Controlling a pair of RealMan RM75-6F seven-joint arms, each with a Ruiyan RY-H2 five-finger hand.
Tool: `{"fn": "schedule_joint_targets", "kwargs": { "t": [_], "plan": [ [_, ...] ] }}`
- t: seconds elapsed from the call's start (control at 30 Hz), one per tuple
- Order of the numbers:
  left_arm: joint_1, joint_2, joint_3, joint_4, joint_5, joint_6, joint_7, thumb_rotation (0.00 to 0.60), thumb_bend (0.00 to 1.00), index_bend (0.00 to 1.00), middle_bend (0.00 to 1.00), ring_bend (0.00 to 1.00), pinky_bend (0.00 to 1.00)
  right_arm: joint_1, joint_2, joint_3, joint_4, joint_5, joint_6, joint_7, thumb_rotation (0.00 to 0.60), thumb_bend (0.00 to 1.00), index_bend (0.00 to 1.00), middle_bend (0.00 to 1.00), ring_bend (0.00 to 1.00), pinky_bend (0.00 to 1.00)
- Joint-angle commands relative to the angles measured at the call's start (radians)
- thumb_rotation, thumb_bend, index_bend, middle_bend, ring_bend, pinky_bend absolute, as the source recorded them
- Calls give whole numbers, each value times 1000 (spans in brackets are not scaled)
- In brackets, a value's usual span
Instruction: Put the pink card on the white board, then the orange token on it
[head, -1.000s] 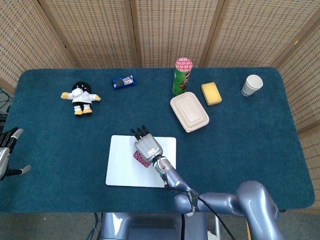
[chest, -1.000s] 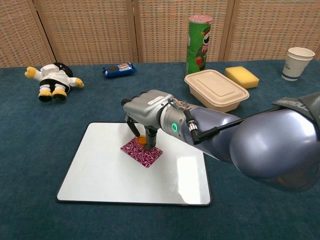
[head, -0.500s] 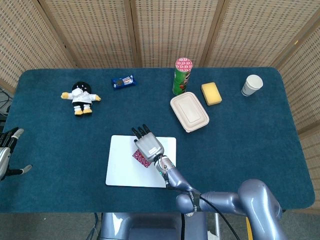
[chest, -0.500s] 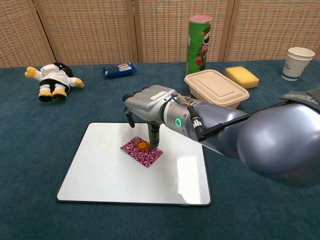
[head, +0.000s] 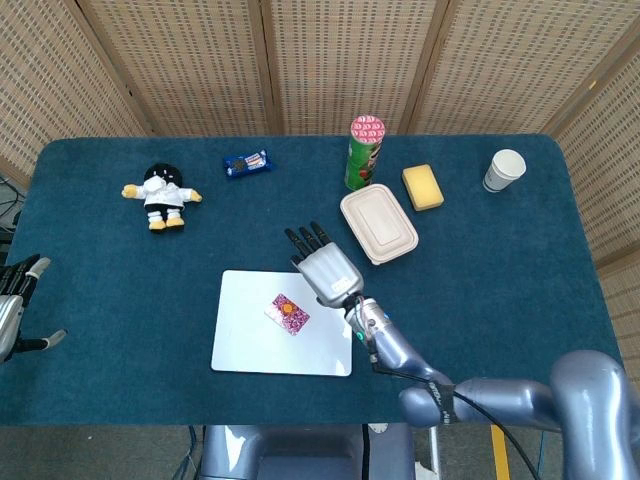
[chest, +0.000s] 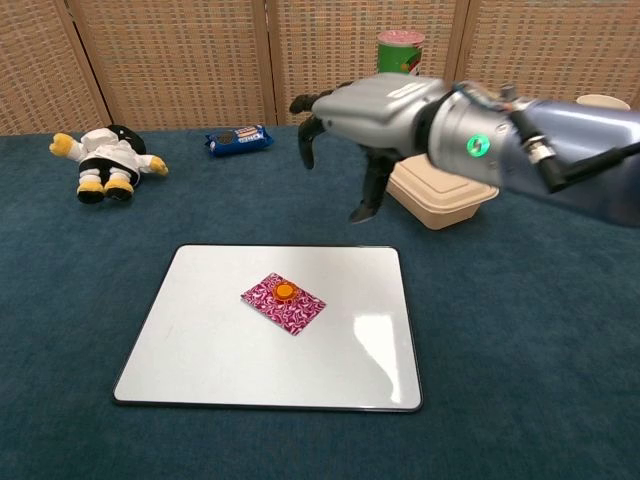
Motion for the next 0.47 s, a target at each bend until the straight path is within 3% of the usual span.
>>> {"fn": "schedule_joint_targets", "kwargs": {
  "t": [0.03, 0.1, 0.2, 0.23, 0.3, 0.47],
  "plan": [
    [2, -2, 2, 0, 7, 7, 0, 600, 0, 0, 0, 0, 0, -151, 189, -87, -124, -229, 113, 180, 600, 101, 235, 0, 0, 0],
    [7, -6, 0, 1, 11, 23, 7, 600, 0, 0, 0, 0, 0, -253, 294, -149, -142, -349, 204, 315, 600, 11, 159, 0, 0, 0],
    [13, -20, -6, 7, 7, 50, 35, 600, 0, 0, 0, 0, 0, -356, 371, -212, -104, -423, 295, 422, 600, 0, 19, 0, 0, 0],
    [16, -22, -5, 5, 12, 57, 36, 600, 0, 0, 0, 0, 0, -431, 403, -246, -65, -430, 371, 459, 600, 0, 4, 0, 0, 0],
    [22, -23, -2, 4, 22, 70, 35, 600, 0, 0, 0, 0, 0, -527, 416, -282, 7, -474, 473, 559, 600, 0, 0, 0, 0, 0],
    [35, -17, 0, 2, 40, 99, 15, 600, 0, 0, 0, 0, 0, -687, 389, -314, 156, -503, 612, 776, 600, 0, 0, 0, 0, 0]
  ]
}}
